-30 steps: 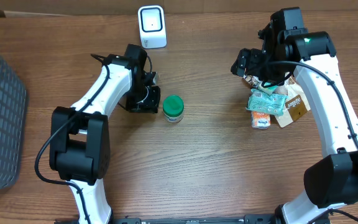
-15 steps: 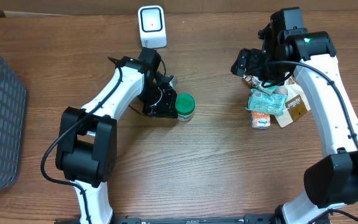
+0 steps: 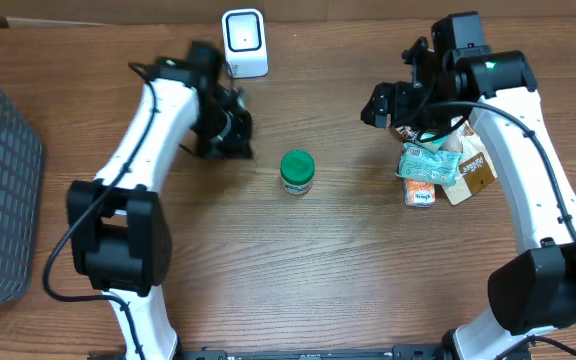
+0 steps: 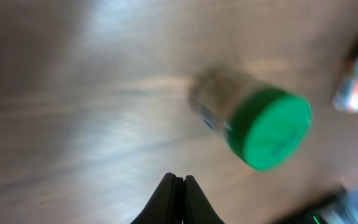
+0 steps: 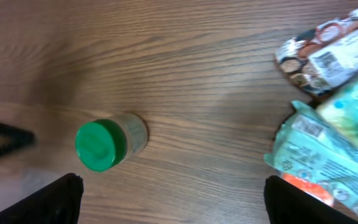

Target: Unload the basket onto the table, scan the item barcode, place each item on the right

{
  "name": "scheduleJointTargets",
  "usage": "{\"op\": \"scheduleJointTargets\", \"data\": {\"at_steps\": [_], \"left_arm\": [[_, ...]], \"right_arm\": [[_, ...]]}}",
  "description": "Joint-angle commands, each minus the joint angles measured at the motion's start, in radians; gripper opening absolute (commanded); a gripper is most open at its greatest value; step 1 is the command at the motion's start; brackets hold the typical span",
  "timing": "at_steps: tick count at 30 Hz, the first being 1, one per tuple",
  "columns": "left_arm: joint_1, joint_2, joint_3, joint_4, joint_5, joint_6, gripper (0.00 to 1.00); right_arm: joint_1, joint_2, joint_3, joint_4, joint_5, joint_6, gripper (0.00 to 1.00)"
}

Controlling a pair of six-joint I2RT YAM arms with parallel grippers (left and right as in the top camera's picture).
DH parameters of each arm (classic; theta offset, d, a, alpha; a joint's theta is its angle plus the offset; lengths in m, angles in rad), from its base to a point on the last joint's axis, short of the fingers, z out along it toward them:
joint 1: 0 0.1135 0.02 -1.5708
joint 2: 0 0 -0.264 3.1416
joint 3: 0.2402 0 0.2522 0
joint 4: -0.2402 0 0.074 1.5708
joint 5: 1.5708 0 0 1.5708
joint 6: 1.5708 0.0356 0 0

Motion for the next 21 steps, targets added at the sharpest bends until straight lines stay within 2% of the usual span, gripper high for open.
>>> {"op": "scheduleJointTargets", "data": {"at_steps": [1, 6, 11, 14, 21], "left_arm": [[0.005, -0.006, 0.027, 0.016, -0.143, 0.045, 0.04], [-0.036, -0.004, -0.049, 0.125, -0.125, 0.107, 0.04], [-0.099, -0.003, -0.141, 0.216, -0.085, 0.107, 0.04], [-0.124, -0.003, -0.165, 0.214, -0.041, 0.103, 0.04], [-0.162, -0.003, -0.169, 0.195, 0.035, 0.008, 0.04]], "right_arm": [[0.018, -0.008, 0.008, 0.003, -0.021, -0.037, 0.92], [0.018, -0.008, 0.008, 0.002, -0.021, -0.037, 0.92], [0.018, -0.008, 0.008, -0.002, -0.013, -0.037, 0.91], [0.018, -0.008, 0.008, -0.002, -0.010, -0.040, 0.92], [0.018, -0.008, 0.008, -0.001, -0.010, -0.040, 0.92]]}}
